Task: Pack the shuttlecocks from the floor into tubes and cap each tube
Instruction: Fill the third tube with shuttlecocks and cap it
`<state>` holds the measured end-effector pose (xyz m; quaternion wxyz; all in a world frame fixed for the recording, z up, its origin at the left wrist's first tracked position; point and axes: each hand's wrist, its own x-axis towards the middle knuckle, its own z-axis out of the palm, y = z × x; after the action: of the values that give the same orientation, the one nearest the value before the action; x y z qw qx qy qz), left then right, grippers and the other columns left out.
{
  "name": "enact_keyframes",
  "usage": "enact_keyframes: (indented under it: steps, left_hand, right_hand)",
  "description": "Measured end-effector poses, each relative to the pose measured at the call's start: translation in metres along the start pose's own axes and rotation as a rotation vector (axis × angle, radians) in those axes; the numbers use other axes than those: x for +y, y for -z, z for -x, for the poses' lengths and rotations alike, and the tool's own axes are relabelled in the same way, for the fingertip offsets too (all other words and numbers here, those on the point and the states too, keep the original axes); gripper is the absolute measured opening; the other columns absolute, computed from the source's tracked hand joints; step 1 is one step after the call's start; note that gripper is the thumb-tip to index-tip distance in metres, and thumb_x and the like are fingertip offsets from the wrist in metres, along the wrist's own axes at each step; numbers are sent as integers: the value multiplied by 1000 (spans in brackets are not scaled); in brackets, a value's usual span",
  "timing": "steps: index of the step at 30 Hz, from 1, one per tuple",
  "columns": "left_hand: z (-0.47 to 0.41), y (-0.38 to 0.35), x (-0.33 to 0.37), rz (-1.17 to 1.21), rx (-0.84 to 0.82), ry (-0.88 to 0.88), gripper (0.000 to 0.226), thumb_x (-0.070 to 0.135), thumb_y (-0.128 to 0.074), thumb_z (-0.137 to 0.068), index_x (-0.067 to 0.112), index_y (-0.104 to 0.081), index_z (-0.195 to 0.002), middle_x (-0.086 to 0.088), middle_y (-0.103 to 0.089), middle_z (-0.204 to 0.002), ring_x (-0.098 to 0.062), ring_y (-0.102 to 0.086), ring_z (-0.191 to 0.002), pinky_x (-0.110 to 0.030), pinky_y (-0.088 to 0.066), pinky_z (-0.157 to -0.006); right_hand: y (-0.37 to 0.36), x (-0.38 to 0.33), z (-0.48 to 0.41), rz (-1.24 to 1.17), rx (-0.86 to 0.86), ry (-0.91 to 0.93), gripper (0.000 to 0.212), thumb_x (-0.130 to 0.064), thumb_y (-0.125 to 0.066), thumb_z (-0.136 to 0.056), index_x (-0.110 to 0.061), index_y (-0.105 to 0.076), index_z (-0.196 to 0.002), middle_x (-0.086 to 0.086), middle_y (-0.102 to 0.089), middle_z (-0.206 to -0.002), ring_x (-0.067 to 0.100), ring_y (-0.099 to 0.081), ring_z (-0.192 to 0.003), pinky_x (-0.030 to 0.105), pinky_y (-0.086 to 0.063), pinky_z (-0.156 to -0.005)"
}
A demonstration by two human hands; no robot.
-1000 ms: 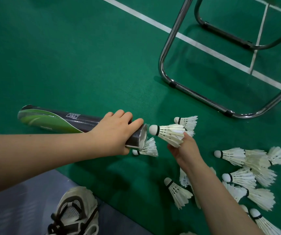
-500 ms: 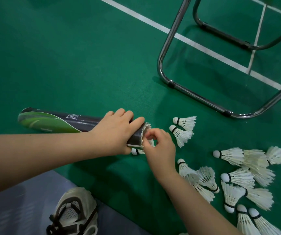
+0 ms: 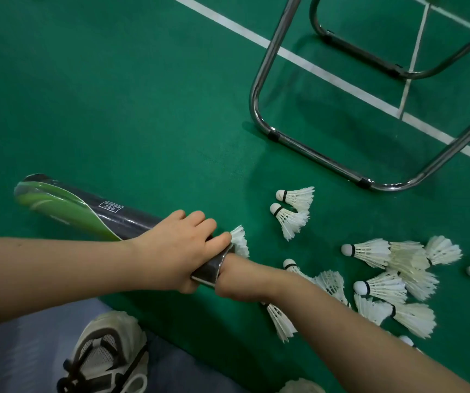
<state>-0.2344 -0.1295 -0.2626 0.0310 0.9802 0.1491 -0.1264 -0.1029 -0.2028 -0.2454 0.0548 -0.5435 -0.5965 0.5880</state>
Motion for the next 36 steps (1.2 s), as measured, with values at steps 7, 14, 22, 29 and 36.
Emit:
enact_keyframes:
  steps: [7, 14, 22, 29, 36]
  left_hand:
    - [-21, 13, 20, 43, -100, 12, 84, 51, -65, -59, 14, -37, -129, -7, -51, -101, -27, -50, -91, -36, -41, -69]
    - [-38, 21, 41, 83, -153, -53, 67, 49, -61, -69, 18, -33, -122, -5, -45, -109, -24, -42, -96, -34, -35, -72]
    - [-44, 34, 48, 19, -240, -94, 69, 50, -61, -69, 19, -31, -123, -5, -44, -110, -23, -41, -95, -34, -34, -72]
    - [-59, 31, 68, 36, -252, -115, 69, 51, -61, -69, 18, -29, -120, -6, -43, -107, -24, -40, -93, -35, -40, -75]
    - [-75, 20, 90, 155, -257, -34, 74, 55, -63, -67, 20, -32, -124, -5, -46, -107, -24, -43, -99, -35, -43, -82]
  right_hand:
    - [19, 58, 40, -230, 337, -205, 39, 9, -49, -72, -19, -63, -96, 2, -68, -91, 6, -63, -82, 19, -49, -85]
    - [33, 95, 123, 388, 182, -336, 33, -15, -49, -90, -32, -59, -116, -17, -65, -101, -2, -59, -93, 17, -46, -85]
    - [-40, 130, 144, -7, 379, -537, 7, -31, -57, -88, -32, -54, -83, -12, -61, -79, 1, -55, -71, 14, -43, -63]
    - [-88, 134, 103, -783, 572, -763, 28, -39, -67, -82, -15, -54, -89, 5, -63, -90, 14, -60, -78, 24, -48, -54]
    - [-67, 137, 87, -1088, 743, -653, 9, -11, -59, -87, -10, -59, -78, 7, -61, -70, 15, -57, -61, 19, -44, -50]
